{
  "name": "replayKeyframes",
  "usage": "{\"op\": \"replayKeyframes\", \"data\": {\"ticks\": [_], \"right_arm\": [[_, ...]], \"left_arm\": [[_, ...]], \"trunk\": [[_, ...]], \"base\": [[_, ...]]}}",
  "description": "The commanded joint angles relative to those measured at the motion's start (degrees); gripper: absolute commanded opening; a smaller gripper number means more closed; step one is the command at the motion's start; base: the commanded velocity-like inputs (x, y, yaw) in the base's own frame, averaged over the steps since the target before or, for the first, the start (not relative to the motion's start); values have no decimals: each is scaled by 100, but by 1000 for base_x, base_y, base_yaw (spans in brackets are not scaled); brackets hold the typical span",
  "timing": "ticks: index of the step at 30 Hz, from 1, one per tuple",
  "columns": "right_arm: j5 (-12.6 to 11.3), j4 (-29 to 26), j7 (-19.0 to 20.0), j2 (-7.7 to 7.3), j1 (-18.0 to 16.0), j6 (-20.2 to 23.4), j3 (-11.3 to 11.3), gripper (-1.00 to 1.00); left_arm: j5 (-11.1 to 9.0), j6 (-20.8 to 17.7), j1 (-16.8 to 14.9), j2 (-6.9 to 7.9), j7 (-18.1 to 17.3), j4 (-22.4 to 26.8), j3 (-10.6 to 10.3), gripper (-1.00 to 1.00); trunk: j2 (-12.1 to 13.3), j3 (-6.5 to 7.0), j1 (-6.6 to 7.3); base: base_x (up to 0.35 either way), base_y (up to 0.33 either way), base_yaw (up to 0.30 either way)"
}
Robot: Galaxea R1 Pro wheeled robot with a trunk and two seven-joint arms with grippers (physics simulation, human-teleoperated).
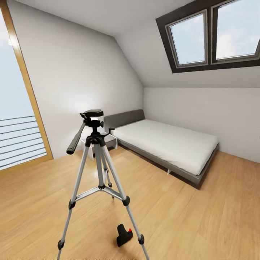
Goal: Attach the digital camera to the camera tripod in the bedroom.
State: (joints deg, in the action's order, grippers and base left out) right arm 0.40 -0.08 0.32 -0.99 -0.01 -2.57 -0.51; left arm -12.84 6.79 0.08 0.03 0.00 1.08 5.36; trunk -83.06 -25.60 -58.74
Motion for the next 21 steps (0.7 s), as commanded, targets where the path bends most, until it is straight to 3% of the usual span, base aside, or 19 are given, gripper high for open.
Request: {"op": "replayKeyframes", "data": {"ticks": [1,21], "right_arm": [[4,-1,3,-2,0,-15,-4,100],[11,-1,5,-15,-5,-15,-10,100]], "left_arm": [[10,7,1,0,0,6,44,100],[10,7,1,5,0,6,52,100]], "trunk": [[-2,-4,1],[-2,-4,1]], "base": [[-44,-33,182],[-8,-6,244]]}}
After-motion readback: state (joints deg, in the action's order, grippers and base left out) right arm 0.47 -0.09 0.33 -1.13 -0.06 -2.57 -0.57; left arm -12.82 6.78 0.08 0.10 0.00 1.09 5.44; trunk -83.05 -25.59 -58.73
